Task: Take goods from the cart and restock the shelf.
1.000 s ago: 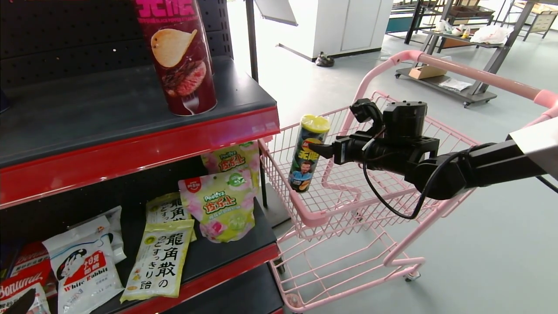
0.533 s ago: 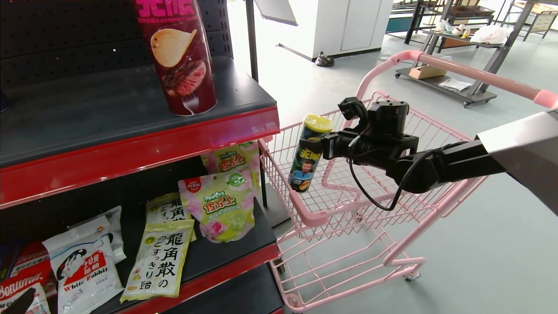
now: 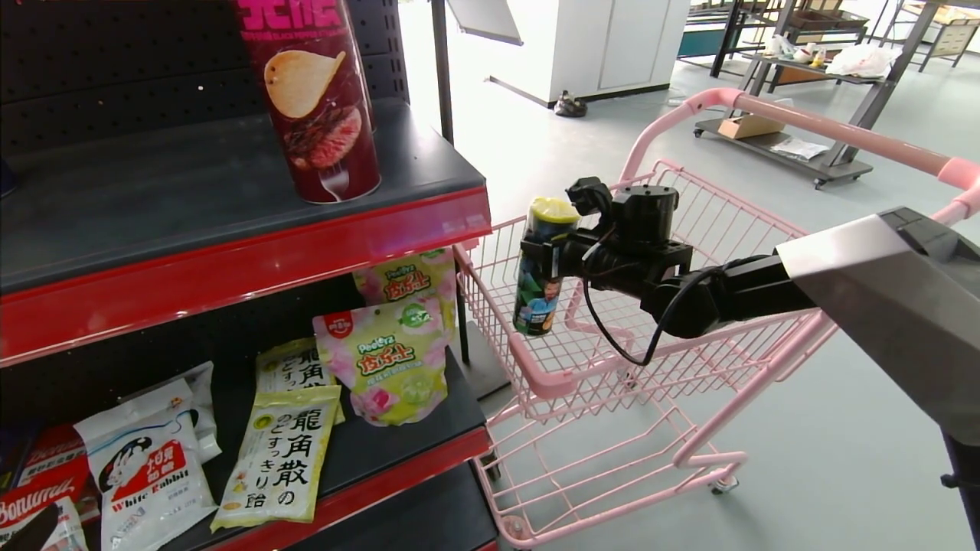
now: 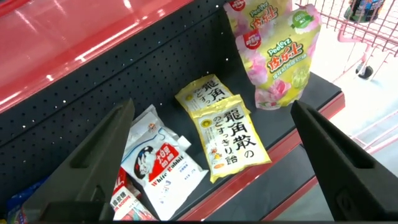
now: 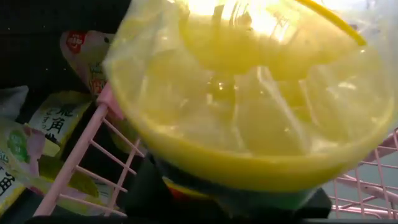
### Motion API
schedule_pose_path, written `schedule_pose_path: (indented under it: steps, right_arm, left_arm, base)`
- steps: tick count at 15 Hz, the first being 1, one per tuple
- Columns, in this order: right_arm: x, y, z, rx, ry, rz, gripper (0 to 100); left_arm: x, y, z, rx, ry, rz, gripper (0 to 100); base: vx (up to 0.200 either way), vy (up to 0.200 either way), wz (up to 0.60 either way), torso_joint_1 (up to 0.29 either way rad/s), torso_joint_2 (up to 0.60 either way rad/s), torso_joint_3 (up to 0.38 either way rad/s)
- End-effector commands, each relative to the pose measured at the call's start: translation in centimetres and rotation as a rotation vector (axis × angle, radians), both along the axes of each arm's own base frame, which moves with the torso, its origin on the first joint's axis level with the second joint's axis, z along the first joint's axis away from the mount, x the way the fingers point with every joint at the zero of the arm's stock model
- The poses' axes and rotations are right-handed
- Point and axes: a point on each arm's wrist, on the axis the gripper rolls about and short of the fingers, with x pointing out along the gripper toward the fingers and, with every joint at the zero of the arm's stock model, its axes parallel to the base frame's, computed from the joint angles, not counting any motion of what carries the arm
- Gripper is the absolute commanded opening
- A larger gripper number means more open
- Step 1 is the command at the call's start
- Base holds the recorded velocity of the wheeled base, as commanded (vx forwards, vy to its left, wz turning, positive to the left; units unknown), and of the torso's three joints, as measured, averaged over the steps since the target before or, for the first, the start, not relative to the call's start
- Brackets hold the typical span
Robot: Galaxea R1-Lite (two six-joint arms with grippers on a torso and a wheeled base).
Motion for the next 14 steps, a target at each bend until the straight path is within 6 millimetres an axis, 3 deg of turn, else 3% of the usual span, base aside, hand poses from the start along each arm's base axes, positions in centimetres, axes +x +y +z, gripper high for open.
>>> schedule_pose_path:
  steps: [1,4,6,7,8,9,11,14]
  right_arm:
    - [-0.5,0.0,1.3,0.009,-0.023,-0.012,0]
    - [-3.6,-1.6,6.4,0.03,-0.087,-0.039,0]
    - [-7.6,-3.8,10.0,0.035,-0.116,-0.063,0]
    - [-10.7,-5.3,12.6,0.039,-0.15,-0.072,0]
    - [-12.2,-6.1,13.4,0.037,-0.159,-0.087,0]
    - [-16.3,-7.9,14.8,0.031,-0.174,-0.133,0]
    - [-22.3,-10.8,15.2,-0.033,-0.161,-0.181,0]
    - [-29.6,-14.5,14.6,-0.076,-0.123,-0.252,0]
  left_arm:
    - [-0.1,0.0,0.0,-0.002,-0.005,-0.001,100]
    - [-0.1,0.0,0.2,-0.004,-0.014,-0.001,100]
    - [-0.2,0.0,0.1,-0.005,-0.016,-0.007,100]
    - [-0.2,0.0,0.1,-0.006,-0.017,-0.013,100]
    - [-0.3,0.0,0.2,-0.007,-0.02,-0.015,100]
    - [-0.2,0.0,0.2,-0.005,-0.018,-0.013,100]
    - [0.0,0.0,0.6,-0.006,-0.015,-0.015,100]
    - [-0.1,-0.1,0.5,-0.016,-0.018,-0.06,100]
  base:
    - [0.0,0.0,0.0,0.0,0.0,0.0]
    - [0.0,0.0,0.0,0.0,0.0,0.0]
    - [0.0,0.0,0.0,0.0,0.0,0.0]
    - [0.0,0.0,0.0,0.0,0.0,0.0]
    - [0.0,0.0,0.0,0.0,0.0,0.0]
    - [0.0,0.0,0.0,0.0,0.0,0.0]
    - [0.0,0.0,0.0,0.0,0.0,0.0]
    - [0.0,0.0,0.0,0.0,0.0,0.0]
